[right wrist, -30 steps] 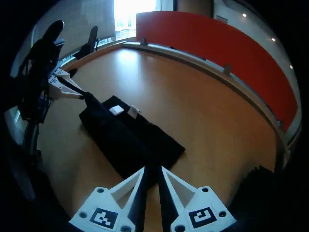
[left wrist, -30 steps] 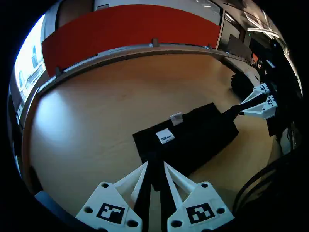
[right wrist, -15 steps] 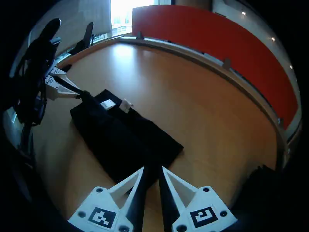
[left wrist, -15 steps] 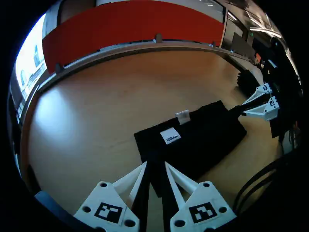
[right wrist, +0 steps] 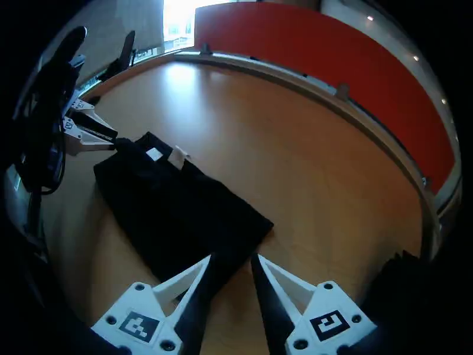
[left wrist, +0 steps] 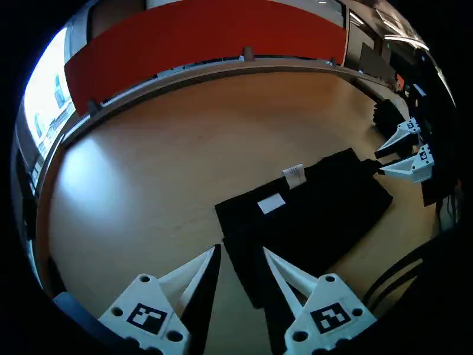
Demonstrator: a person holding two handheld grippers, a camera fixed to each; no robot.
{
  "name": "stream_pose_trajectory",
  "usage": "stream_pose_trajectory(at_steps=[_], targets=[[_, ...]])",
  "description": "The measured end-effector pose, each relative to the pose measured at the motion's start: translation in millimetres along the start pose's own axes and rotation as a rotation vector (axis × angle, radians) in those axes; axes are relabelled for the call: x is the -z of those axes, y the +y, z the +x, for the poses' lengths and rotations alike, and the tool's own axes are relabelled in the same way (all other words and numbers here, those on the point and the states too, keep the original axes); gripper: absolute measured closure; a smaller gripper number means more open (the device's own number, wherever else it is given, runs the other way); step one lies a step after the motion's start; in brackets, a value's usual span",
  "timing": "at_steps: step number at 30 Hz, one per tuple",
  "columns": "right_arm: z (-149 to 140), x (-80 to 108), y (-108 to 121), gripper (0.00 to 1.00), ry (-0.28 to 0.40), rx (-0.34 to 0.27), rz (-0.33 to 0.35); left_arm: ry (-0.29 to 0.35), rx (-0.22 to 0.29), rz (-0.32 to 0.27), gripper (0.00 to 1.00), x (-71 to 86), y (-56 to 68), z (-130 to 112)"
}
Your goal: Fold towel
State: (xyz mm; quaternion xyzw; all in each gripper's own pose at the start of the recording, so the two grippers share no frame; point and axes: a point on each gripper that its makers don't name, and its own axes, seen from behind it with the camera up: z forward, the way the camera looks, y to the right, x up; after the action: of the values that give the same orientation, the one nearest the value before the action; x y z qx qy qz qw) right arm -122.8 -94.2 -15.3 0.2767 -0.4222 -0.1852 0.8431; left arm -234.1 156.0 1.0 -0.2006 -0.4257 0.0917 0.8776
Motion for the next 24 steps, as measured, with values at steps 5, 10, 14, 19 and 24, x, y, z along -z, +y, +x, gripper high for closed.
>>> stream_pose_trajectory(at_steps=[5, 10, 14, 19, 24], targets=[[0, -3.2, 6, 0.43, -0.002, -0.002, -0.019, 0.003, -0.001, 0.016, 0.59, -1.8, -5.4, 2], [5, -4.6, 10, 0.4, 0.004, -0.008, -0.032, 0.012, -0.01, 0.032, 0.47, -3.2, -11.6, 8], [9, -4.6, 13, 0.34, 0.013, -0.011, -0.042, 0.02, -0.016, 0.04, 0.3, -2.6, -15.6, 14], [14, -3.2, 15, 0.01, 0.031, -0.026, -0.051, 0.017, -0.008, 0.029, 0.08, -0.3, -15.7, 15], [15, -0.2, 19, 0.0, 0.042, -0.034, -0.069, 0.019, 0.003, 0.025, 0.03, 1.9, -15.6, 14]])
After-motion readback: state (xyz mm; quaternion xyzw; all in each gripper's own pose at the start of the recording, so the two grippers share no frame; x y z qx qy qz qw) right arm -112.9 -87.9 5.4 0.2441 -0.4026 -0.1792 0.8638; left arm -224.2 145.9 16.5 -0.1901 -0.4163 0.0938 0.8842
